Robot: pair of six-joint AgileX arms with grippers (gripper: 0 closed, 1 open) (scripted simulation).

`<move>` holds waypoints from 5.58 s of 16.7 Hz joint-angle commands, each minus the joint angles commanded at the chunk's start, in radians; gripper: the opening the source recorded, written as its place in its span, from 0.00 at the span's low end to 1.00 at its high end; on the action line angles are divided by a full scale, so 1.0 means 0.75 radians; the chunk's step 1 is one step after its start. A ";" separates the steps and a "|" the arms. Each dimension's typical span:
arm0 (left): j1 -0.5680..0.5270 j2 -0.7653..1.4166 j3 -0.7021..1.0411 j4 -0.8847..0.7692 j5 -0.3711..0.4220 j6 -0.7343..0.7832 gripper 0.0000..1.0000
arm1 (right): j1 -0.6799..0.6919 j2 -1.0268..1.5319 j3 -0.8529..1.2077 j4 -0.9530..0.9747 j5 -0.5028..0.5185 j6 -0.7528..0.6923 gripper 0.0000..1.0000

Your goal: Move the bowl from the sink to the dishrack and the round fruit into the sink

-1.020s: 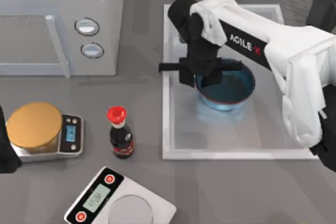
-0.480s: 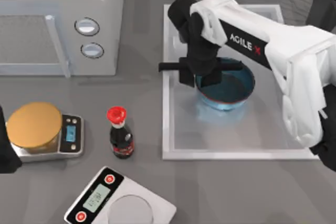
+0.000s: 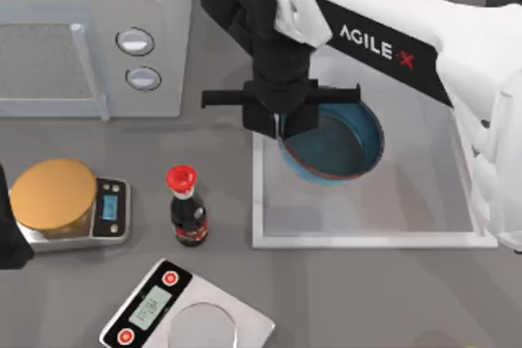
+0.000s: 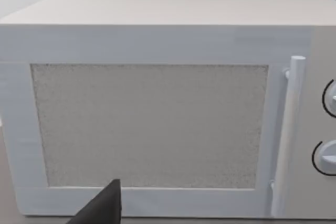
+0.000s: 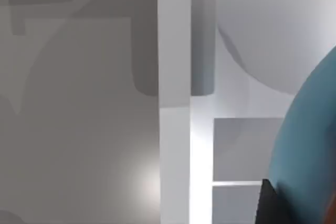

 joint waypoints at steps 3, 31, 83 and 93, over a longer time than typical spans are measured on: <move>0.000 0.000 0.000 0.000 0.000 0.000 1.00 | 0.109 -0.353 -0.161 -0.129 0.010 0.104 0.00; 0.000 0.000 0.000 0.000 0.000 0.000 1.00 | -0.802 -1.366 -0.663 0.877 -0.529 -0.353 0.00; 0.000 0.000 0.000 0.000 0.000 0.000 1.00 | -1.316 -0.920 -1.726 2.748 -0.550 -0.909 0.98; 0.000 0.000 0.000 0.000 0.000 0.000 1.00 | -1.319 -0.920 -1.726 2.748 -0.550 -0.909 1.00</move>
